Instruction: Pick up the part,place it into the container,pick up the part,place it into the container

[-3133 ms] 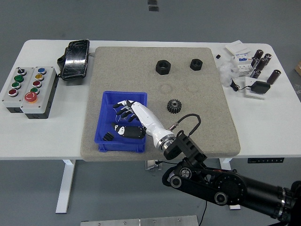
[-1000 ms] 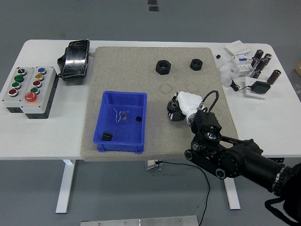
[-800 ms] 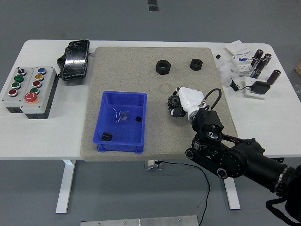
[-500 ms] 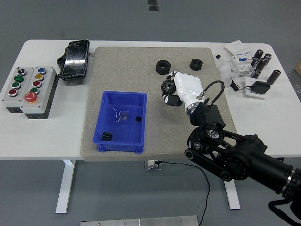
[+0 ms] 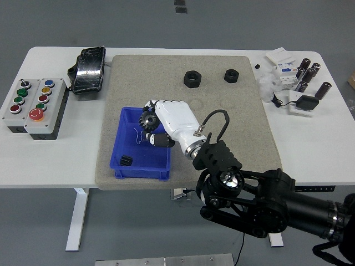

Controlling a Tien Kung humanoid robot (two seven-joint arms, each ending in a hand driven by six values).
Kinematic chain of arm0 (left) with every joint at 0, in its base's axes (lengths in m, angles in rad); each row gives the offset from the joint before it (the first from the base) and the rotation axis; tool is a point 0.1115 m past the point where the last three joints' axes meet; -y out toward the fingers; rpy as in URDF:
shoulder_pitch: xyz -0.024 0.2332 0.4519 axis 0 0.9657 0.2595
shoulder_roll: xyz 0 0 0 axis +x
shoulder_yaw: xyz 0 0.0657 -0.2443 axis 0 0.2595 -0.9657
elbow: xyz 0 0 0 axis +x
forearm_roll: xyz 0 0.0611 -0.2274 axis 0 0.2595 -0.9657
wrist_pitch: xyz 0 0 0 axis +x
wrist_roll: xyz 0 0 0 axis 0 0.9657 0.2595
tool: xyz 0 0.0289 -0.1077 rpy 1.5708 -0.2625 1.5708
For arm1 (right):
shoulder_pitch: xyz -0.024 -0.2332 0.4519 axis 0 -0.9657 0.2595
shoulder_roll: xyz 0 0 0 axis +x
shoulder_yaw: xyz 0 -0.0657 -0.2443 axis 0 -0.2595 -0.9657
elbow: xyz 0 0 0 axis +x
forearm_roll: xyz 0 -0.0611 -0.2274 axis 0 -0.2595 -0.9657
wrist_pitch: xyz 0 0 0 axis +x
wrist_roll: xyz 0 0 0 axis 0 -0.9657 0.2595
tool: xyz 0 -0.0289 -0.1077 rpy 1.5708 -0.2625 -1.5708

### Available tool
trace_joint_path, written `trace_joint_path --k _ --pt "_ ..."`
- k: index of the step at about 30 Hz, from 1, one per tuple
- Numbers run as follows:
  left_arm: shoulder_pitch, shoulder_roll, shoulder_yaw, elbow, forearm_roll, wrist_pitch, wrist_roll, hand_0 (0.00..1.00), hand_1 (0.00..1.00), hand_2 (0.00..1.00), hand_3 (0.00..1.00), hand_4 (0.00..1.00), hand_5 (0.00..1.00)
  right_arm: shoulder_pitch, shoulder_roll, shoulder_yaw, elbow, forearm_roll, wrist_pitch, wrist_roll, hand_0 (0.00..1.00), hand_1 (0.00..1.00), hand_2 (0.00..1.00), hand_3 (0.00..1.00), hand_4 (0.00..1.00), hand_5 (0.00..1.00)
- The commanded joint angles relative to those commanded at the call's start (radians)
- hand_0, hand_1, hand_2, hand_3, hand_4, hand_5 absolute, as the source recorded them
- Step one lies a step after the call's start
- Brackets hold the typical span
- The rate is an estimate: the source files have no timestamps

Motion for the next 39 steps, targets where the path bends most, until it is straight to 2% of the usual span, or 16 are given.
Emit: trace_joint_path --k 5,6,11,12,19,23,24,29,30,34,35,36,39 --pt "0.0 0.0 0.0 0.0 0.0 0.0 0.001 0.707 0.675 0.671 0.731 0.792 0.87 0.004 0.002 -0.006 -0.007 0.03 0.016 0.012 0.721 0.747 0.78 0.7 0.507 0.199" --pt "0.0 0.001 0.0 0.0 -0.001 0.0 0.0 0.707 0.675 0.671 0.731 0.792 0.872 0.004 0.002 -0.008 -0.007 0.033 0.02 0.013 0.755 0.783 0.82 0.776 0.771 0.301" --pt "-0.001 0.001 -0.001 0.0 -0.001 0.0 0.001 0.707 0.675 0.671 0.731 0.792 0.872 0.003 0.002 -0.008 -0.007 0.043 0.032 0.016 0.755 0.783 0.82 0.776 0.771 0.301" --pt "0.0 0.001 -0.001 0.0 0.0 0.0 0.002 0.707 0.674 0.671 0.73 0.792 0.872 0.003 0.002 -0.007 -0.007 0.042 0.032 0.016 0.765 0.791 0.833 0.812 0.835 0.328" --pt "0.0 0.001 -0.002 0.0 0.0 0.0 0.003 0.707 0.674 0.671 0.731 0.791 0.872 -0.005 -0.006 0.024 -0.005 0.026 0.023 0.014 0.765 0.793 0.836 0.813 0.861 0.35" --pt "0.0 0.0 -0.001 0.0 0.0 0.0 0.002 0.707 0.674 0.671 0.731 0.791 0.872 -0.019 -0.018 0.082 0.002 0.025 -0.007 0.028 0.765 0.793 0.836 0.813 0.861 0.35" --pt "0.0 0.0 -0.001 0.0 -0.001 0.0 0.002 0.707 0.673 0.671 0.731 0.791 0.872 -0.024 -0.022 0.099 0.004 0.028 -0.019 0.035 0.738 0.776 0.814 0.794 0.864 0.35" --pt "0.003 -0.001 0.0 0.0 -0.003 0.0 0.002 0.707 0.673 0.671 0.731 0.791 0.872 -0.073 -0.049 0.218 0.0 0.112 -0.125 0.127 0.738 0.776 0.814 0.794 0.864 0.35" --pt "0.004 -0.002 0.0 0.0 -0.003 0.0 0.002 0.707 0.673 0.671 0.731 0.792 0.871 -0.085 -0.054 0.242 -0.004 0.131 -0.143 0.146 0.727 0.763 0.801 0.785 0.868 0.39" --pt "0.006 -0.004 0.003 0.0 -0.008 0.0 0.001 0.707 0.673 0.671 0.731 0.792 0.871 -0.153 -0.075 0.353 -0.032 0.249 -0.228 0.257 0.727 0.763 0.801 0.785 0.868 0.39" --pt "0.006 -0.005 0.004 0.0 -0.009 0.0 0.001 0.707 0.673 0.671 0.731 0.792 0.871 -0.172 -0.079 0.383 -0.039 0.287 -0.235 0.292 0.727 0.763 0.801 0.785 0.868 0.39" --pt "0.007 -0.005 0.004 0.0 -0.009 0.0 0.001 0.707 0.674 0.671 0.73 0.792 0.87 -0.189 -0.082 0.41 -0.046 0.323 -0.235 0.326 0.716 0.751 0.781 0.766 0.876 0.526" --pt "0.01 -0.008 0.004 0.0 -0.008 0.0 0.002 0.707 0.674 0.671 0.73 0.792 0.87 -0.246 -0.092 0.502 -0.061 0.441 -0.235 0.436 0.716 0.751 0.781 0.766 0.876 0.526"
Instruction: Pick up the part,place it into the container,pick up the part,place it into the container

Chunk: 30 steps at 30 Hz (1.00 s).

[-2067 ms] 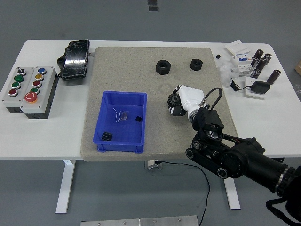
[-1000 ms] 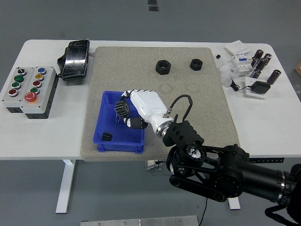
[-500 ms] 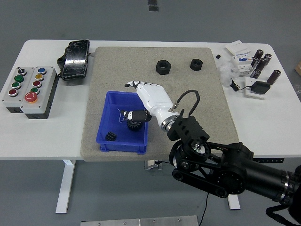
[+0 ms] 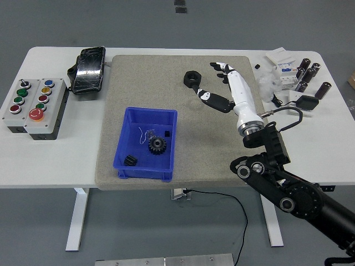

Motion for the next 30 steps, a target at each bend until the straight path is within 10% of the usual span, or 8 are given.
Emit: trace_joint_path --k 7,19,30 --pt "0.001 0.001 0.001 0.0 -0.001 0.0 0.002 0.707 0.673 0.671 0.731 0.793 0.871 -0.09 -0.006 0.188 -0.031 0.26 0.025 0.244 0.706 0.743 0.777 0.757 0.897 0.607" --pt "0.005 0.0 0.004 0.0 -0.004 -0.006 0.014 0.708 0.674 0.671 0.736 0.793 0.868 -0.257 -0.011 0.399 -0.04 0.659 0.213 0.575 0.695 0.732 0.771 0.752 0.921 0.682" --pt "0.012 0.014 -0.002 0.0 0.007 -0.011 0.03 0.709 0.675 0.671 0.738 0.794 0.865 -0.307 0.016 0.425 -0.067 0.869 0.328 0.649 0.694 0.72 0.749 0.73 0.932 0.729"
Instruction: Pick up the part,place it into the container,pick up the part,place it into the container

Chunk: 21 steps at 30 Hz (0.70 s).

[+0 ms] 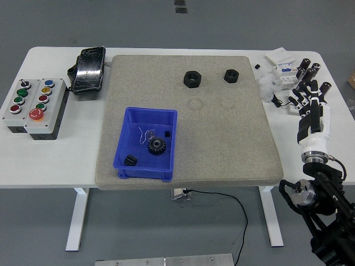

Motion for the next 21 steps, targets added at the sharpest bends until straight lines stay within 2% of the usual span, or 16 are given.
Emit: trace_joint_path --k 3,13,20,21 --pt "-0.001 0.005 -0.001 0.0 0.004 -0.001 0.003 0.71 0.675 0.671 0.739 0.794 0.862 -0.003 0.001 -0.003 -0.002 0.034 0.023 0.016 0.686 0.71 0.723 0.708 0.936 0.743" --pt "0.002 0.013 -0.007 0.0 0.017 -0.006 0.011 0.711 0.675 0.672 0.741 0.795 0.862 -0.005 0.005 -0.05 -0.002 0.186 0.158 0.094 0.671 0.697 0.714 0.693 0.942 0.753" --pt "0.004 0.014 -0.005 0.0 0.018 -0.009 0.015 0.711 0.676 0.672 0.744 0.796 0.858 -0.009 0.002 -0.063 0.002 0.231 0.215 0.107 0.662 0.689 0.714 0.696 0.948 0.773" --pt "0.004 0.013 -0.004 0.0 0.017 -0.009 0.016 0.712 0.676 0.673 0.745 0.8 0.85 -0.009 0.001 -0.065 0.003 0.235 0.223 0.108 0.665 0.699 0.72 0.705 0.998 0.864"
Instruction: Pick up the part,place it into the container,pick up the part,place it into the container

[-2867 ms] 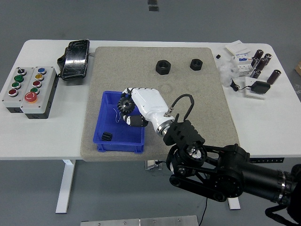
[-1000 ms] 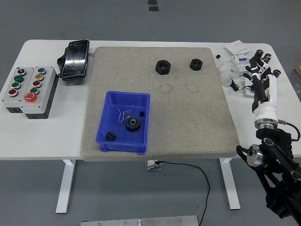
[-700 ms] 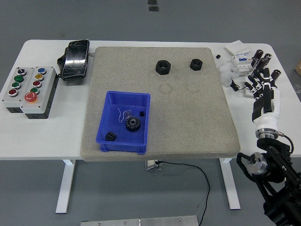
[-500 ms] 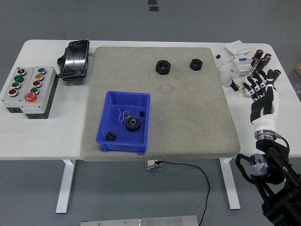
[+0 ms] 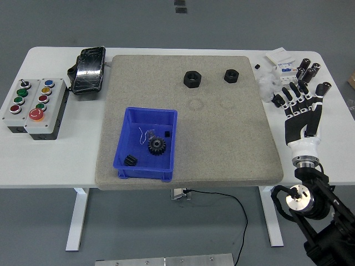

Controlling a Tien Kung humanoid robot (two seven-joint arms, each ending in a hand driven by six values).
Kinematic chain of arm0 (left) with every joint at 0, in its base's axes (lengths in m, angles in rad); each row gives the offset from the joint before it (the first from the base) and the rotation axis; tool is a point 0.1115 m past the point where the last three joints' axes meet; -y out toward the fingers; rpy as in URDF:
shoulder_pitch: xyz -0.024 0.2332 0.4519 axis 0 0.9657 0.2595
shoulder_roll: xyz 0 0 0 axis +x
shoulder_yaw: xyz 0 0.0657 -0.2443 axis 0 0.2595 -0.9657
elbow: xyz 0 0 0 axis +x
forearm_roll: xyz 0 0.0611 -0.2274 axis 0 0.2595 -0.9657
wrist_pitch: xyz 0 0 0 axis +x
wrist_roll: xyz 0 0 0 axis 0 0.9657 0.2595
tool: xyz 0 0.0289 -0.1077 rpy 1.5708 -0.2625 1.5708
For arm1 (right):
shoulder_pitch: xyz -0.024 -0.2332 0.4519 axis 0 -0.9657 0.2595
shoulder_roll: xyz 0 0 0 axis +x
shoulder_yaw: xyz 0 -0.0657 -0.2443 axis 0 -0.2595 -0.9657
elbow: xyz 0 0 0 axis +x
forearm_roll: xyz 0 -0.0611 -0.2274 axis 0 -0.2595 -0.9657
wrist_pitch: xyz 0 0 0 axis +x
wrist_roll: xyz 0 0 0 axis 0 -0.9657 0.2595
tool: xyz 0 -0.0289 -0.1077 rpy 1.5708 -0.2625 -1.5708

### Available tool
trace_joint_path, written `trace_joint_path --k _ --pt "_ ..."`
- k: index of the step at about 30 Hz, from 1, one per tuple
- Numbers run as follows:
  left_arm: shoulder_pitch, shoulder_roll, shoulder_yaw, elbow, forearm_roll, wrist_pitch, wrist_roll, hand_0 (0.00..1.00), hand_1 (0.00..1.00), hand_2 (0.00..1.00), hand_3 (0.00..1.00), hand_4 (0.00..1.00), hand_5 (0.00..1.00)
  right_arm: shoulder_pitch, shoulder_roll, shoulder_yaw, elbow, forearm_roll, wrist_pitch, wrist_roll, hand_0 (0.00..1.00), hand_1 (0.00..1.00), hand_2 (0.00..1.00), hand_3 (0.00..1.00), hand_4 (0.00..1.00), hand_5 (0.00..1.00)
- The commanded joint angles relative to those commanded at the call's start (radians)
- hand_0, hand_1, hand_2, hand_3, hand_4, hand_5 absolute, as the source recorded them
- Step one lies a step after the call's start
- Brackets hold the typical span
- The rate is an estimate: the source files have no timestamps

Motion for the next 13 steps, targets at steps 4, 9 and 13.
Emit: trace_joint_path --k 4,9,13 --pt "0.003 -0.006 0.001 0.0 0.001 -0.002 0.004 0.712 0.676 0.673 0.745 0.8 0.85 0.0 -0.001 -0.011 0.004 0.004 0.032 0.0 0.665 0.699 0.72 0.705 0.998 0.864" --pt "0.007 -0.011 0.003 0.0 -0.004 -0.002 0.007 0.712 0.677 0.673 0.747 0.803 0.841 -0.002 -0.001 -0.024 0.006 -0.003 0.064 -0.01 0.686 0.723 0.753 0.741 0.998 0.894" --pt "0.009 -0.013 0.009 0.0 -0.017 0.001 0.005 0.712 0.677 0.673 0.747 0.803 0.841 -0.005 -0.001 -0.022 0.005 -0.015 0.079 -0.021 0.686 0.723 0.753 0.741 0.998 0.894"
